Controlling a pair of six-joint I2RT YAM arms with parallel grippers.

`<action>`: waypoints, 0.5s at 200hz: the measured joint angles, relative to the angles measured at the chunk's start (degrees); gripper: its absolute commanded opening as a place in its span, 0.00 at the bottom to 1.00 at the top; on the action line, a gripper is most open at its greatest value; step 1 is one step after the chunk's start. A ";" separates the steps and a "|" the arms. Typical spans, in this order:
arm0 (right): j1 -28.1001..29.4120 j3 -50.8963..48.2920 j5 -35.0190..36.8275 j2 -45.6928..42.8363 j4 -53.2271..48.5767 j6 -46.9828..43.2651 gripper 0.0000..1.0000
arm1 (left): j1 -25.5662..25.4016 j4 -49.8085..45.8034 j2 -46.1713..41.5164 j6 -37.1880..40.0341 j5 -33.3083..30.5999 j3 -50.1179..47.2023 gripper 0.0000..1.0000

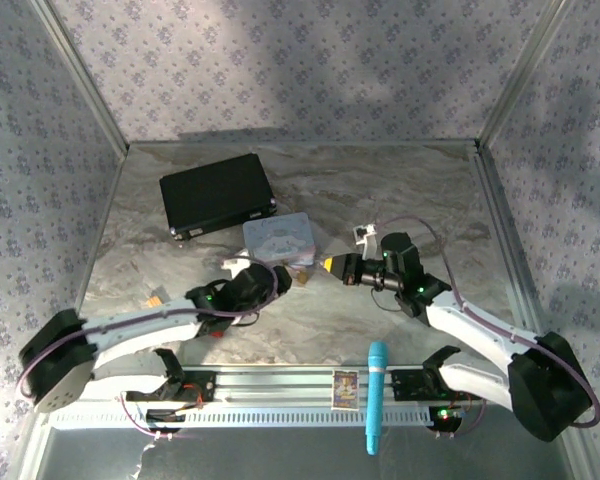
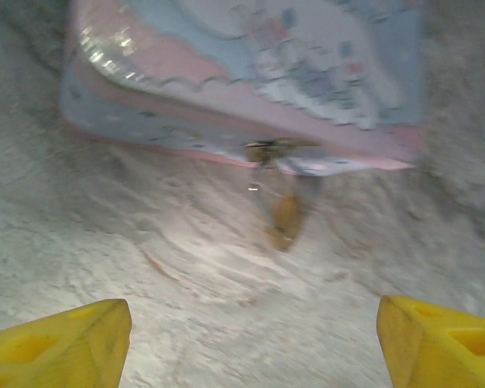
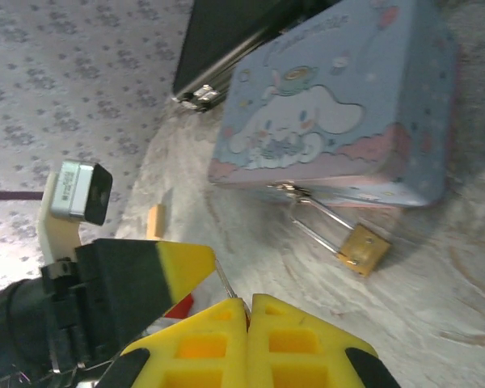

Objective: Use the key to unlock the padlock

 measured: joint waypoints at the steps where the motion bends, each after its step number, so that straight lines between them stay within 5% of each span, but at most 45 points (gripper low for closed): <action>1: 0.00 -0.04 0.13 -0.07 -0.09 0.02 0.00 | -0.02 -0.13 0.57 -0.17 -0.22 0.22 0.79; 53: -0.02 -1.90 3.91 -3.08 -3.19 -0.39 0.00 | -0.22 -0.79 18.97 -1.20 -4.44 12.44 0.83; 100: -0.61 -3.41 4.96 -6.14 -4.33 -0.35 0.00 | -0.17 -5.16 30.51 -0.87 -5.81 21.66 0.75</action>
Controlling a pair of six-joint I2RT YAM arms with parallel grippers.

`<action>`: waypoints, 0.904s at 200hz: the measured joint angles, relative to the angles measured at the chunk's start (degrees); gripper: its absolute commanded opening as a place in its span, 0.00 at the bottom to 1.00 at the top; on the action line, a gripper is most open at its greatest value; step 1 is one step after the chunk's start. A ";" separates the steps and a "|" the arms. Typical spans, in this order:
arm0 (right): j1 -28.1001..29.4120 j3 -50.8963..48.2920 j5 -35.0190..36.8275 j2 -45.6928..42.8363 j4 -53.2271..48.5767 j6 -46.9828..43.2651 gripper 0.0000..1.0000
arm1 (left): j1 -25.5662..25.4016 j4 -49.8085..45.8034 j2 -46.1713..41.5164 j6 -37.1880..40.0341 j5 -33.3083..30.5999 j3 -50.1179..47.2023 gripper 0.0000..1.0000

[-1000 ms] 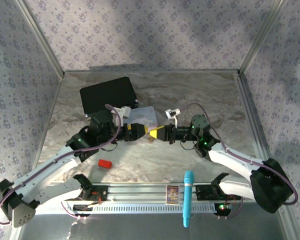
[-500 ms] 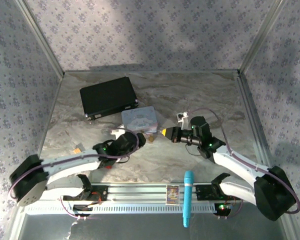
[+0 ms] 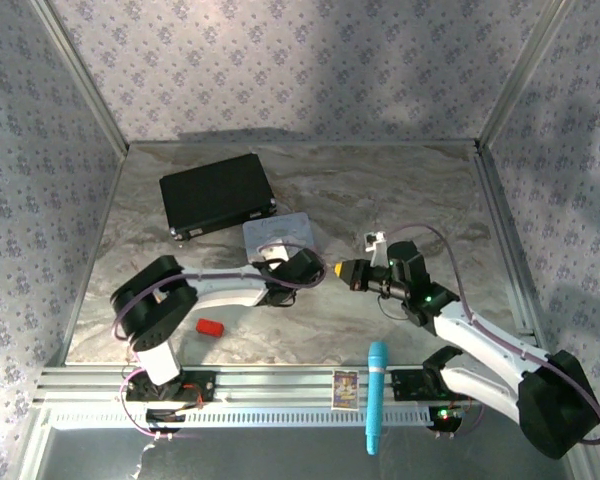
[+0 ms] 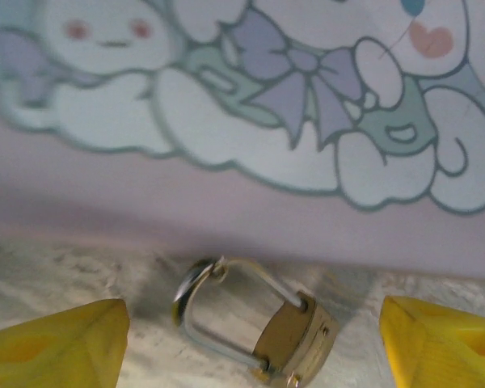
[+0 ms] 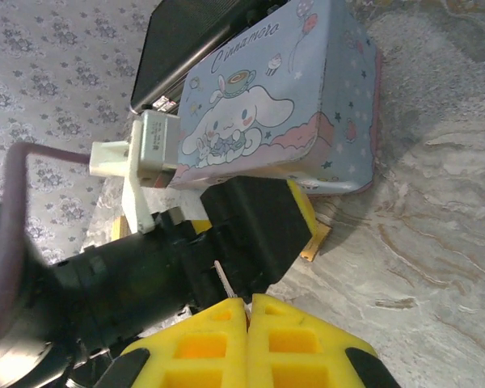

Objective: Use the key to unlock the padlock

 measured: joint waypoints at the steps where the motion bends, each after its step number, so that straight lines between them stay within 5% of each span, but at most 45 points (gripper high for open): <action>1: -0.02 -0.02 0.02 -0.02 0.00 0.00 0.00 | 0.00 -0.11 0.11 0.02 -0.07 0.11 0.74; 83: -0.52 -0.70 0.15 0.59 -0.28 0.00 0.00 | 0.00 -1.66 -1.16 1.03 -1.55 -2.95 0.54; 181: -0.70 -0.70 -0.04 3.39 1.31 0.02 0.00 | 1.55 23.04 -8.26 12.11 3.19 -18.67 0.53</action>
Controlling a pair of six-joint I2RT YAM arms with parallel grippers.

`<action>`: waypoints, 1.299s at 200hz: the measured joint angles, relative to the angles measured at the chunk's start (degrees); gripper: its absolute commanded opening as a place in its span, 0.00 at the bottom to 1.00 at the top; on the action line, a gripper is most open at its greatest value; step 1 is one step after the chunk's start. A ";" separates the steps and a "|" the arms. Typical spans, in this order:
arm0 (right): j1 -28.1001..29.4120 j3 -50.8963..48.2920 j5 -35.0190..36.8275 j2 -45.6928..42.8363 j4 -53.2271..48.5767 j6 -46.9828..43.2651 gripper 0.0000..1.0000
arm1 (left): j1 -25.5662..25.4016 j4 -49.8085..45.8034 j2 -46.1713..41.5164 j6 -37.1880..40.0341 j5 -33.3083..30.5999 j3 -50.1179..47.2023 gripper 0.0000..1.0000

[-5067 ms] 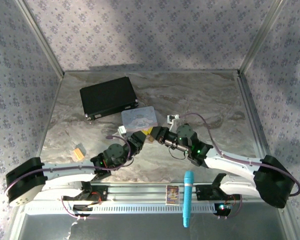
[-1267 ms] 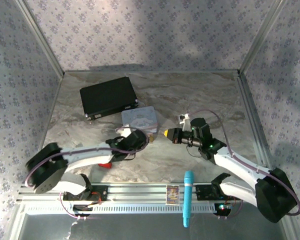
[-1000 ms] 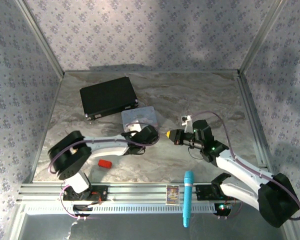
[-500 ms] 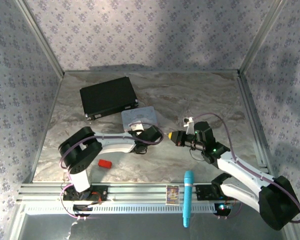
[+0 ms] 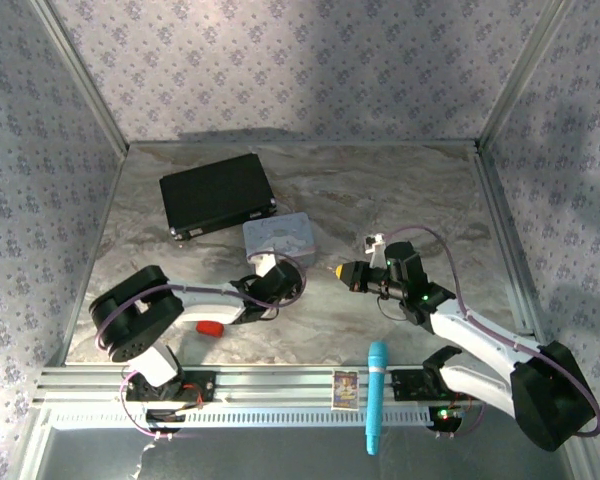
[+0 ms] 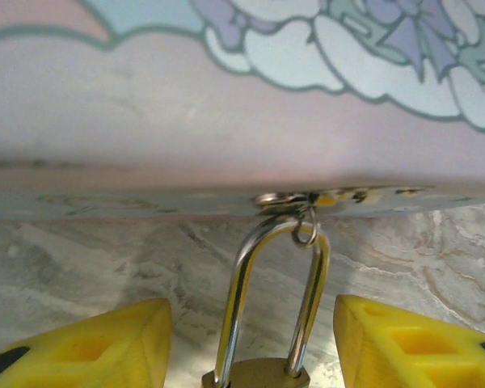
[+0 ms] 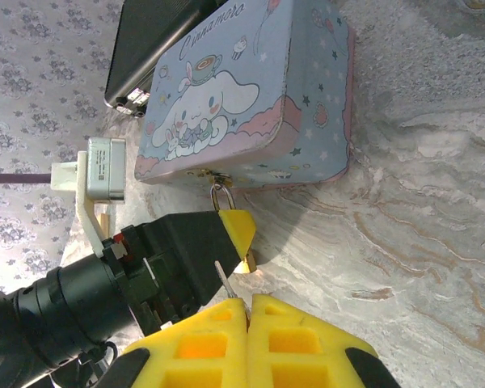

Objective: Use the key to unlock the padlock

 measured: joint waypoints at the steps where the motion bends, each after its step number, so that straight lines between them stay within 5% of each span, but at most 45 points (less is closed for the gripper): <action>1: 0.00 0.00 0.00 0.00 0.00 0.00 0.00 | 0.04 0.17 0.00 0.13 0.11 -0.04 0.53; 58: -0.22 0.00 0.02 -0.09 0.00 0.00 0.00 | 2.40 10.45 0.74 2.47 7.56 -3.32 0.28; 161: -0.02 -0.24 0.02 2.62 1.81 1.25 0.00 | 1.14 16.65 3.21 0.39 8.50 -4.20 0.29; 194: 0.44 -0.66 0.24 3.65 2.93 2.12 0.00 | 0.90 17.53 5.16 -1.03 7.28 -2.71 0.12; 260: 4.61 -5.33 1.70 16.11 14.67 15.67 0.00 | 0.90 13.29 1.18 -4.79 7.28 -4.00 0.07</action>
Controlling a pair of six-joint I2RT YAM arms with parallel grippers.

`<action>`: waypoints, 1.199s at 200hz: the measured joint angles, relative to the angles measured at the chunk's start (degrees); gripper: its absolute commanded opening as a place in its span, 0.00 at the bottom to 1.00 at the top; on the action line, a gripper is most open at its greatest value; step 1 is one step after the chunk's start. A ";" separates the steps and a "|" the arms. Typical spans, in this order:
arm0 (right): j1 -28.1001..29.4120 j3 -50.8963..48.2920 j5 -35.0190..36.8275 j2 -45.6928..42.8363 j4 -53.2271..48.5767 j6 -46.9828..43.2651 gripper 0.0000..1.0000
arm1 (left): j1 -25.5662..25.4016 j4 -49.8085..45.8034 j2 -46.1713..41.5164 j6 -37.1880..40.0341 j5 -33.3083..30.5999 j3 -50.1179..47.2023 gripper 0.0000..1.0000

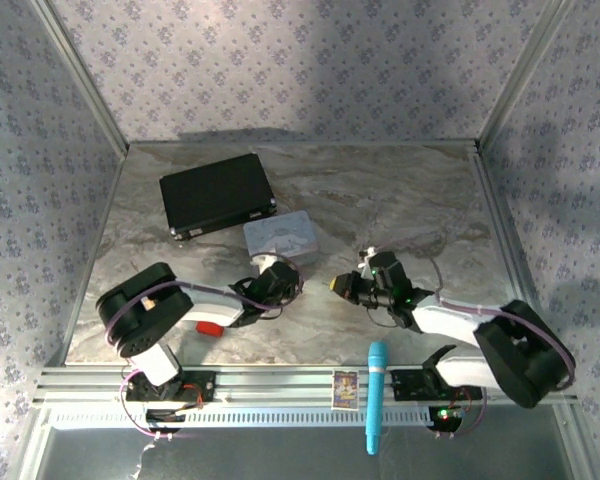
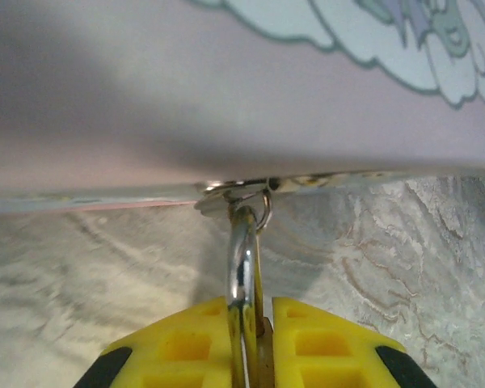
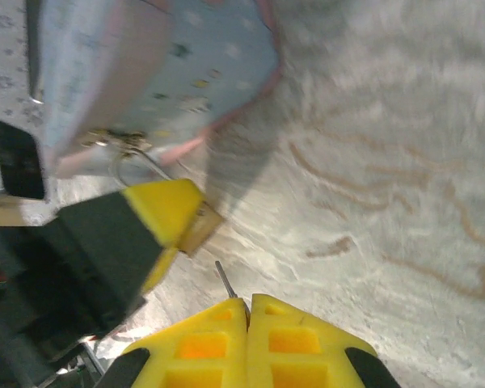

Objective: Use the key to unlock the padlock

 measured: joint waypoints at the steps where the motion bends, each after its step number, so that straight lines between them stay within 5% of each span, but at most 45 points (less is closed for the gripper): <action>1: 0.13 -0.04 0.00 0.22 0.22 0.31 0.00 | 0.00 -0.07 -0.11 -0.13 -0.02 -0.07 0.07; 90: 7.63 -0.98 2.38 17.18 28.30 22.27 0.00 | 0.00 10.73 -4.79 -15.72 0.00 -8.63 0.03; 240: 7.76 -2.91 -1.09 27.76 46.36 32.00 0.00 | 0.02 18.03 -5.97 -24.39 -0.02 -12.76 0.00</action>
